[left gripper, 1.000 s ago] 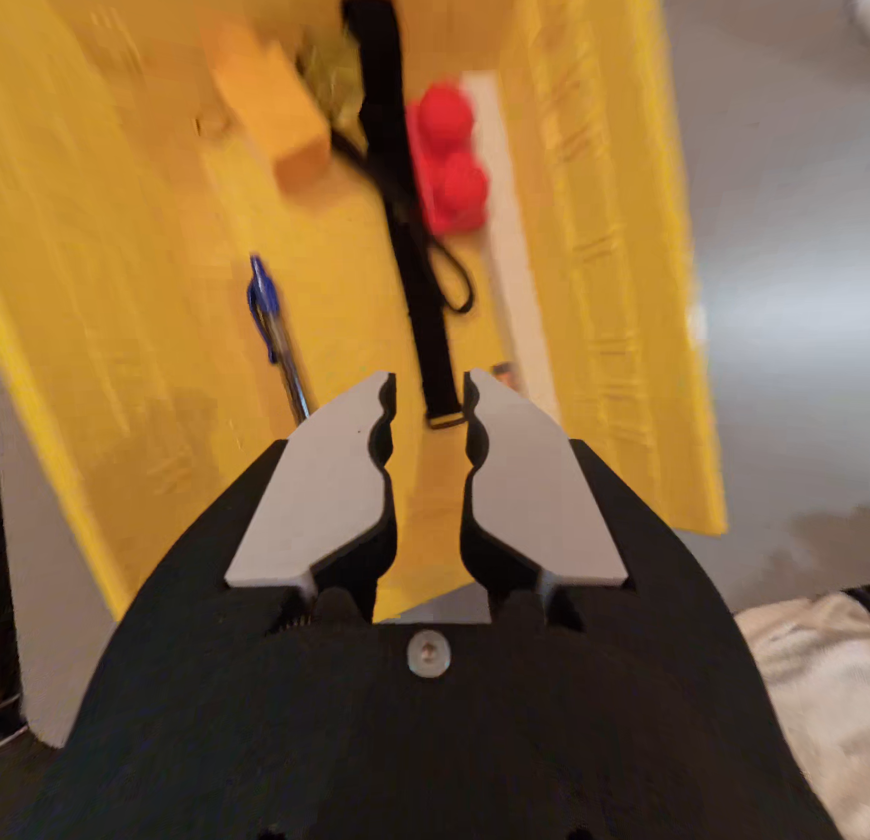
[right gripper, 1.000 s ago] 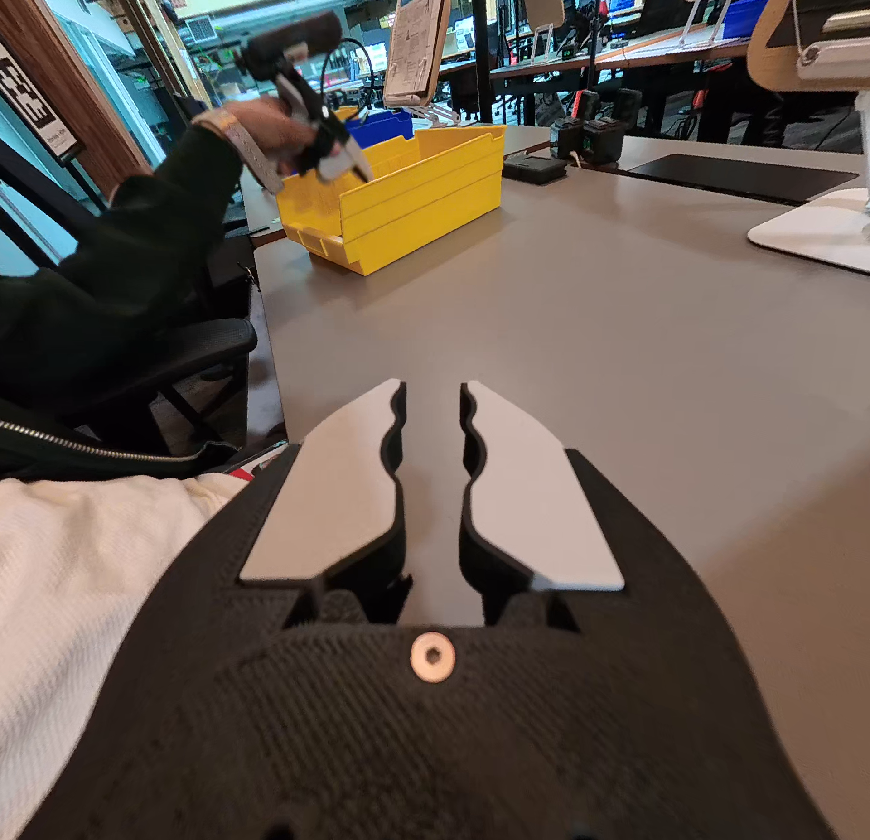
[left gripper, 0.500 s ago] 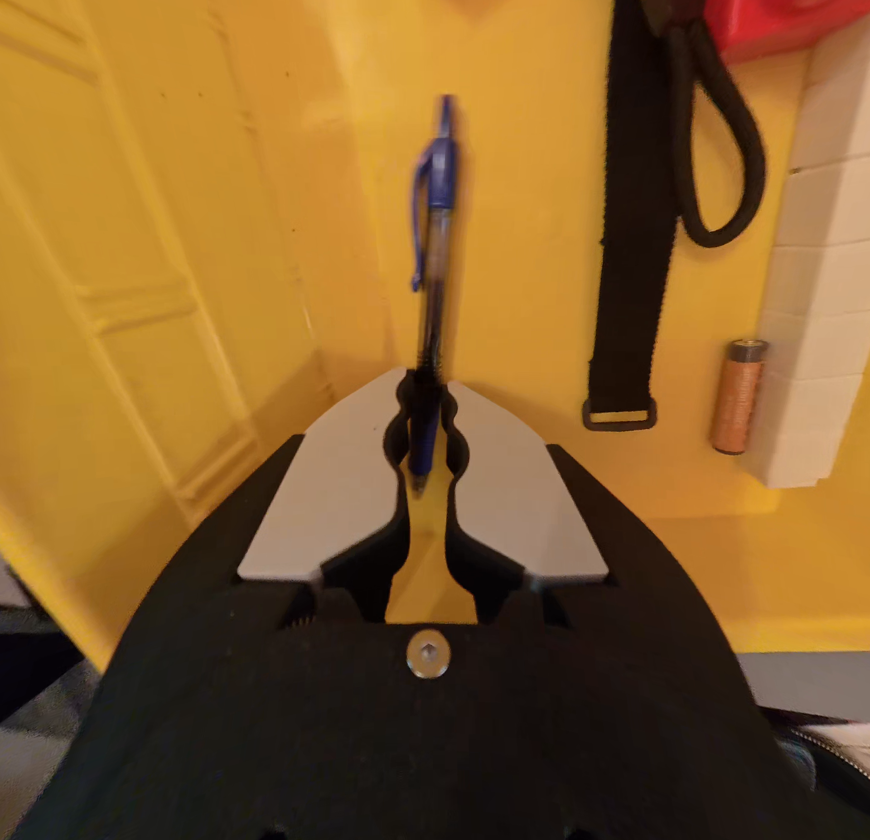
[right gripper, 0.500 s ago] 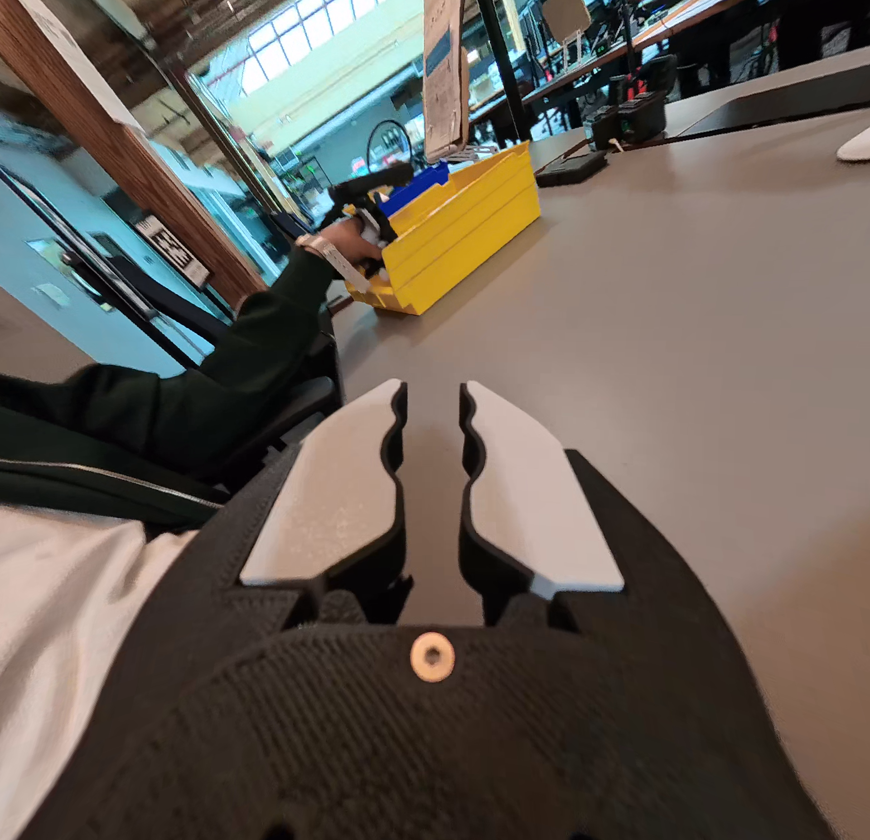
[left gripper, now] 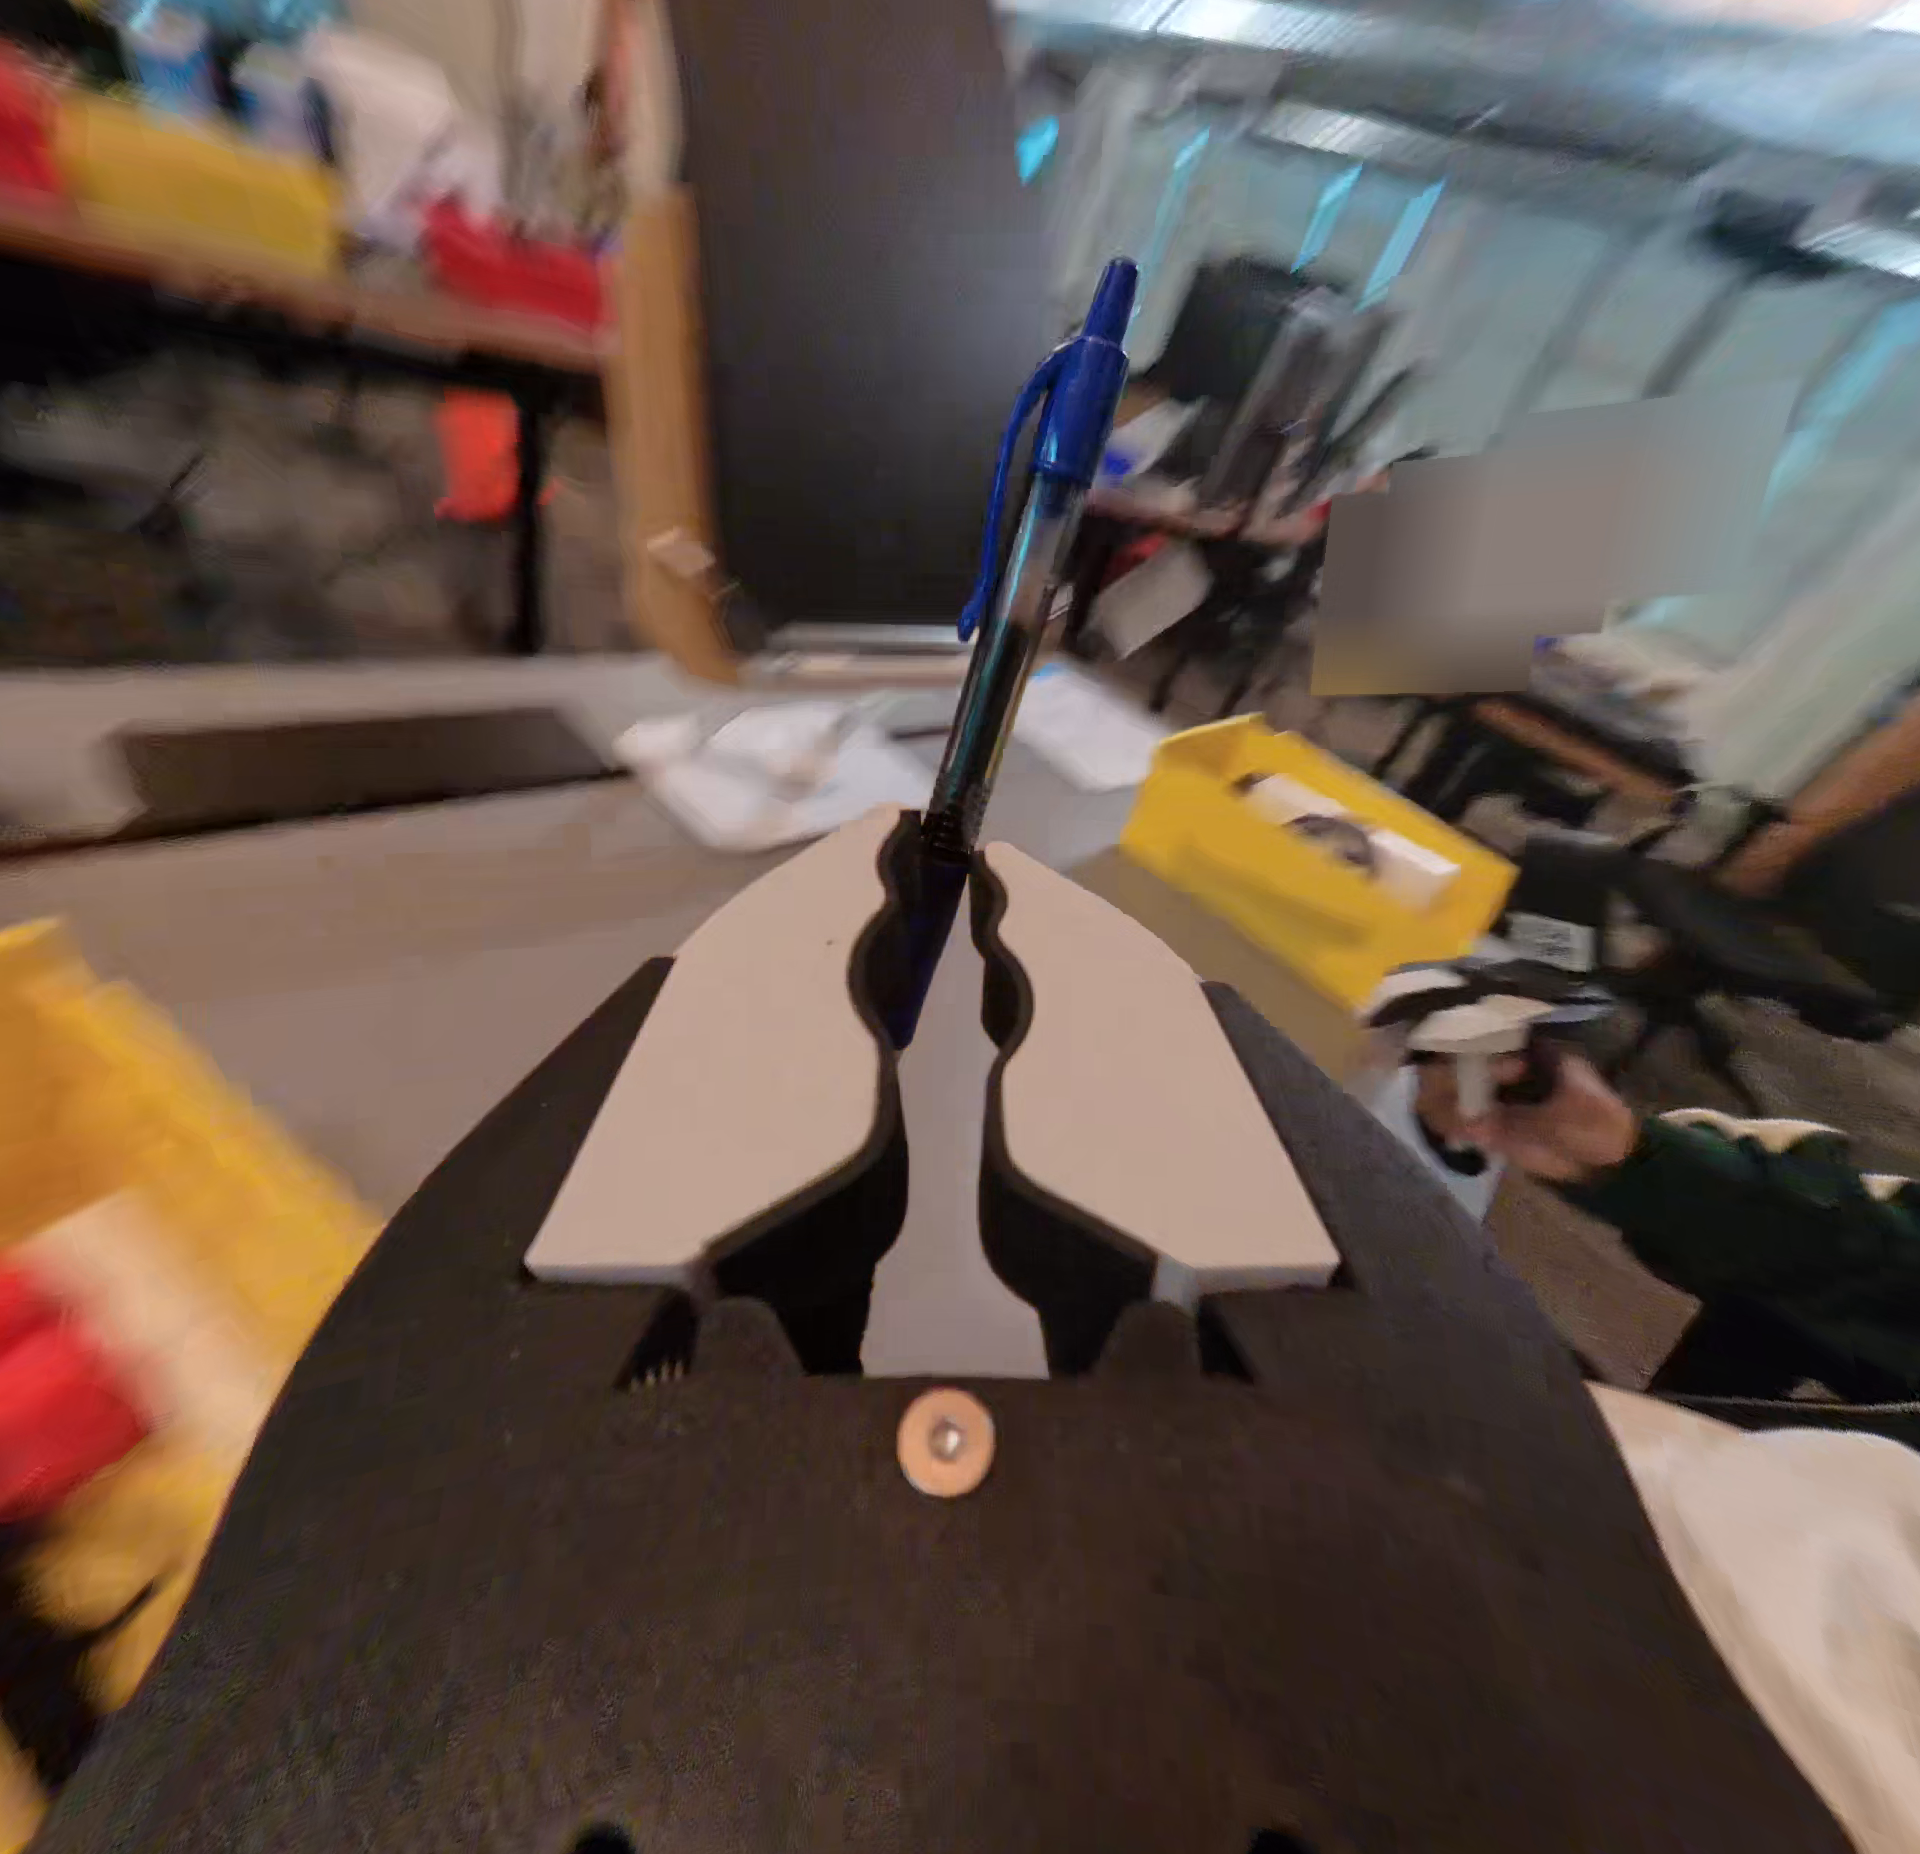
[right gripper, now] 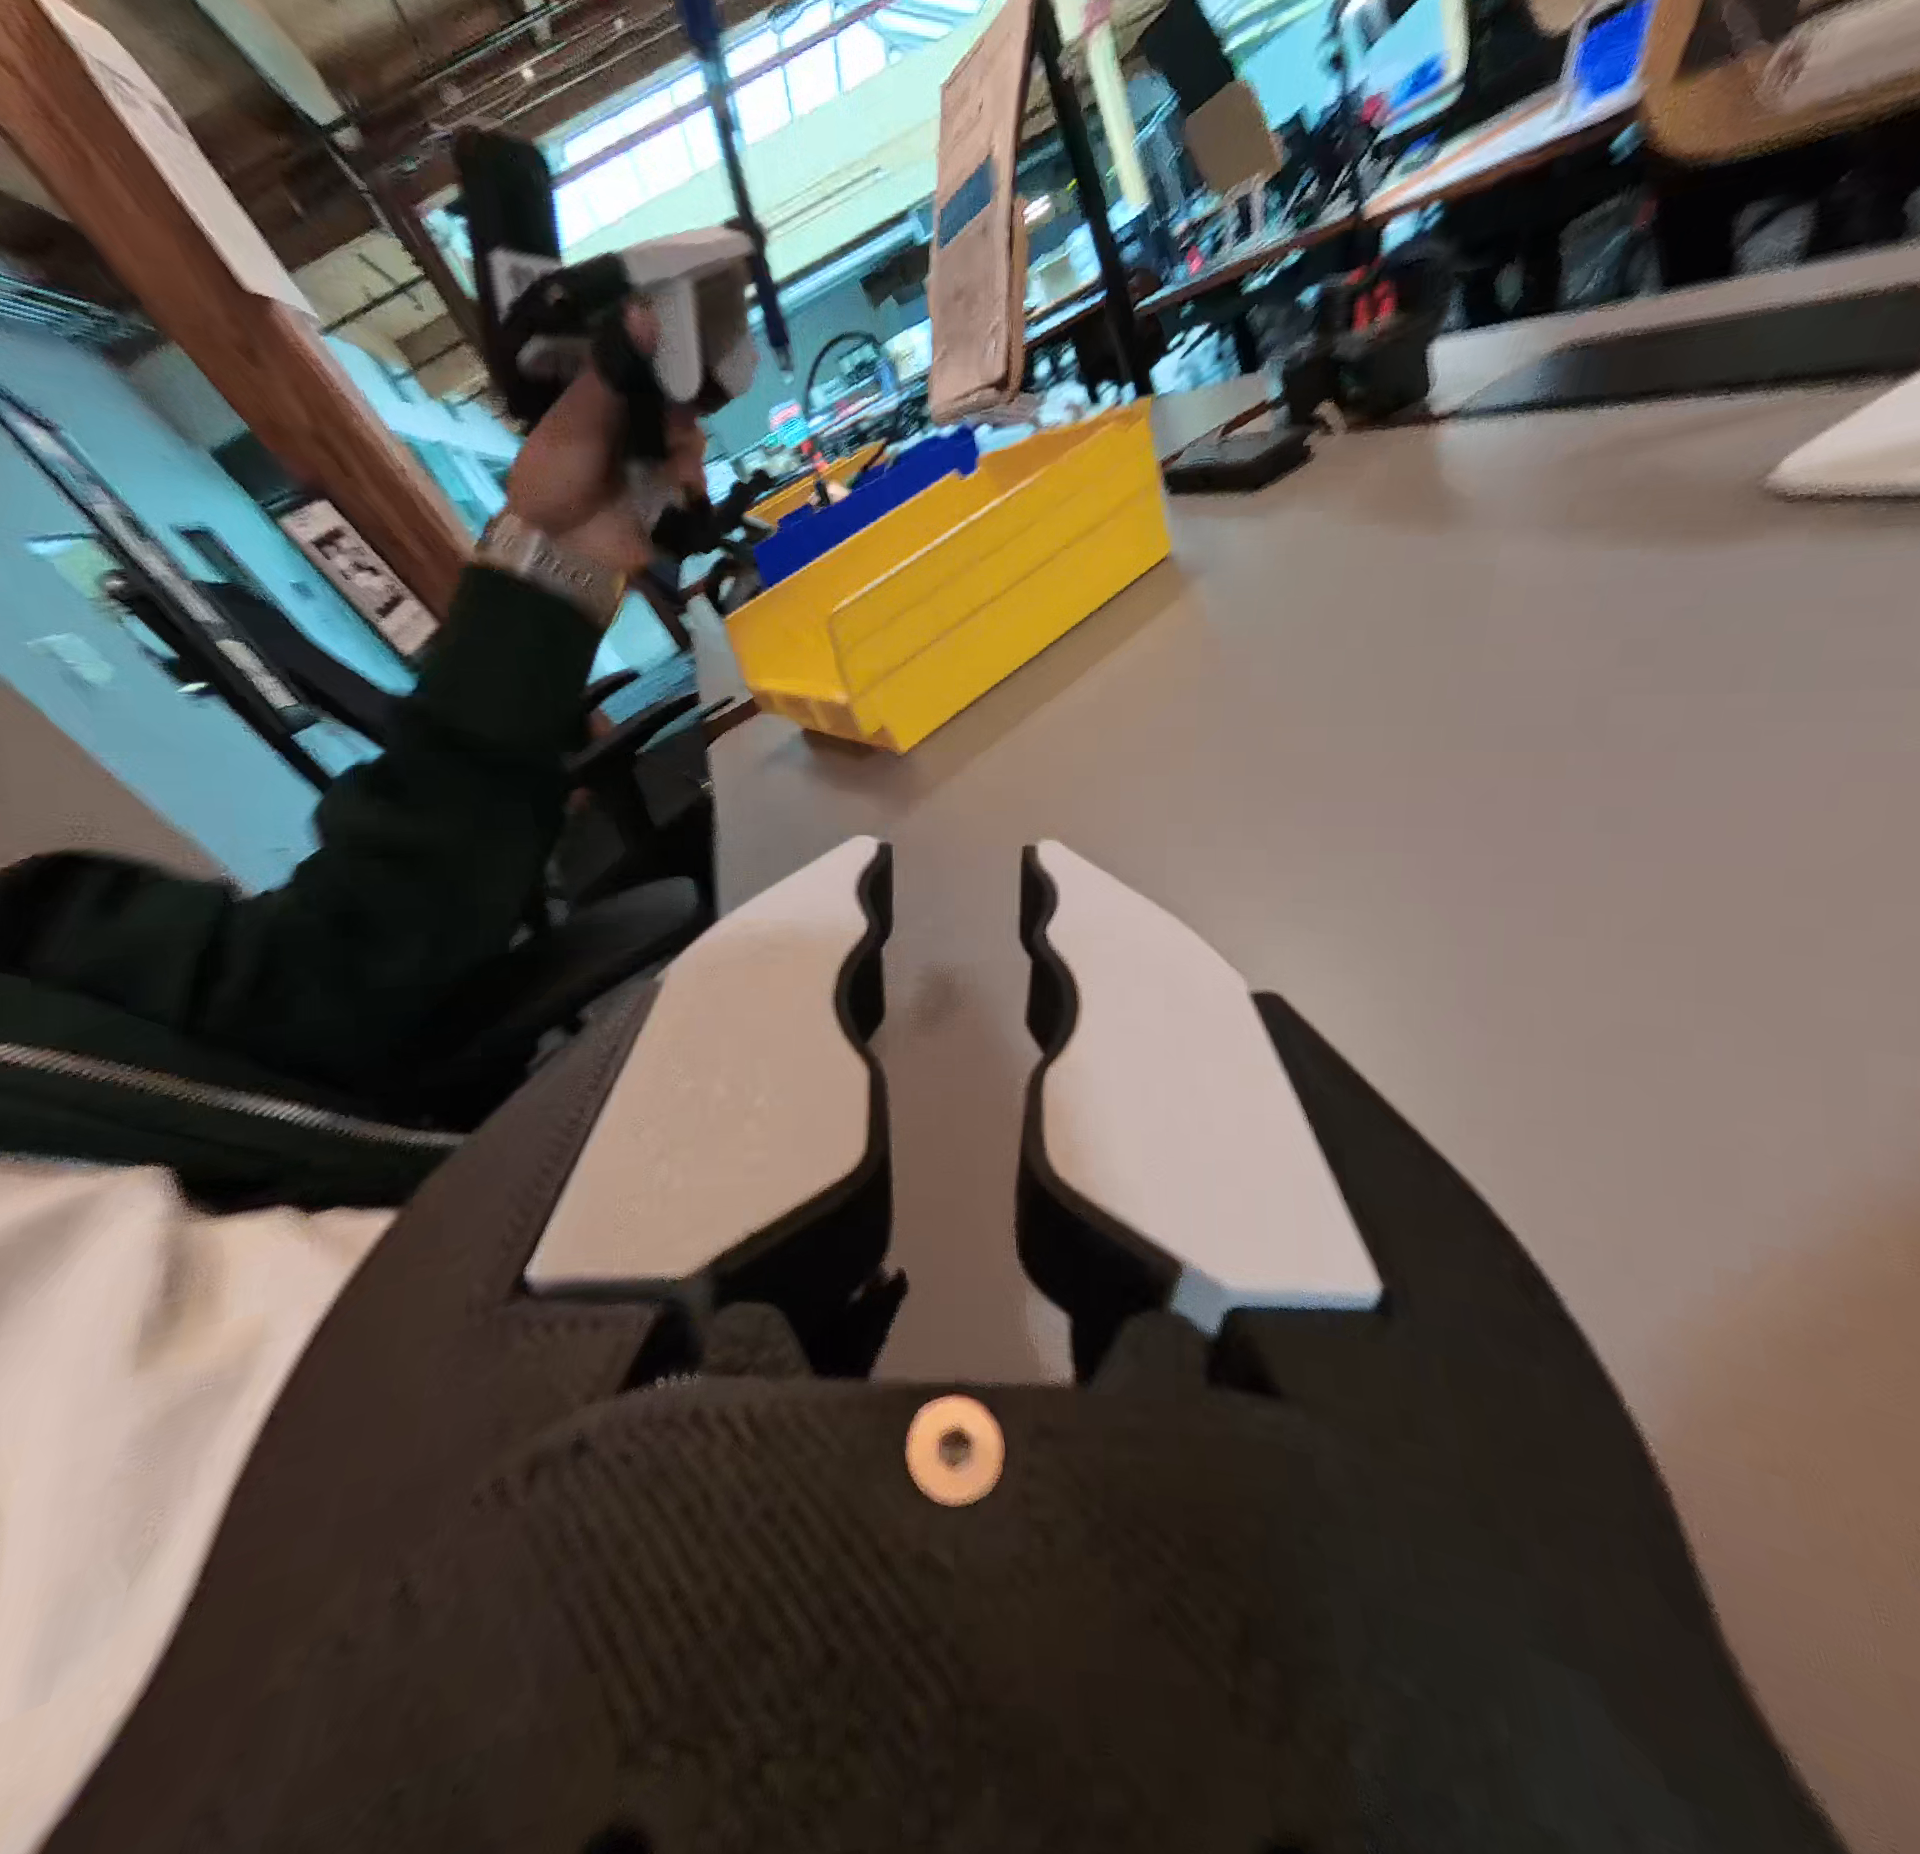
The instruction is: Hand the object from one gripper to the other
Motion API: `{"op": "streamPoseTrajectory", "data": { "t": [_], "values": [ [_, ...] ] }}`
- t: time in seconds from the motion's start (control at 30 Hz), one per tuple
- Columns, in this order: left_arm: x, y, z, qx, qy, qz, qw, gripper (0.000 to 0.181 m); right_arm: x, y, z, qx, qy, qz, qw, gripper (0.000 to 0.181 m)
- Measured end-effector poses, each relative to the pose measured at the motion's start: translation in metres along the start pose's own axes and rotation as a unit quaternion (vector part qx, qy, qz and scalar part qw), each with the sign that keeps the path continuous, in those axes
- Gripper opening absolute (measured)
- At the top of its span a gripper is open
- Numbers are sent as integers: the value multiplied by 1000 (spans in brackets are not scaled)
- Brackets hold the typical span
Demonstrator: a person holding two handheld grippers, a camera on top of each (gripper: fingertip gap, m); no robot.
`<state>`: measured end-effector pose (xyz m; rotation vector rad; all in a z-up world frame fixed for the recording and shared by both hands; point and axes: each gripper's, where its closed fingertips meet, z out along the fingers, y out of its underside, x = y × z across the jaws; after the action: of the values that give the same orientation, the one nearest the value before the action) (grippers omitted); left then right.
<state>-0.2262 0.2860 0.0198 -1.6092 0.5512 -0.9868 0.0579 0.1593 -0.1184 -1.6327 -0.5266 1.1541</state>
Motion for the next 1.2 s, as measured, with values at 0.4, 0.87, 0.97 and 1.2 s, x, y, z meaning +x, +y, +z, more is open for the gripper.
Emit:
{"op": "streamPoseTrajectory", "data": {
  "t": [0.4, 0.87, 0.97, 1.2],
  "values": [
    [145, 180, 145, 1, 107, -85, 991, 12, -19, -70, 14, 170, 113, -146, 968, 21],
    [184, 212, 162, -21, 109, 1, 994, 11, -3, -39, 29, 89, 195, -257, 942, 25],
    [194, 213, 160, -20, 115, 12, 993, 11, -4, -36, 31, 81, 211, -274, 935, 27],
    [204, 213, 160, -19, 153, 13, 988, 14, -18, -34, 35, 77, 158, -274, 946, 11]
  ]
}}
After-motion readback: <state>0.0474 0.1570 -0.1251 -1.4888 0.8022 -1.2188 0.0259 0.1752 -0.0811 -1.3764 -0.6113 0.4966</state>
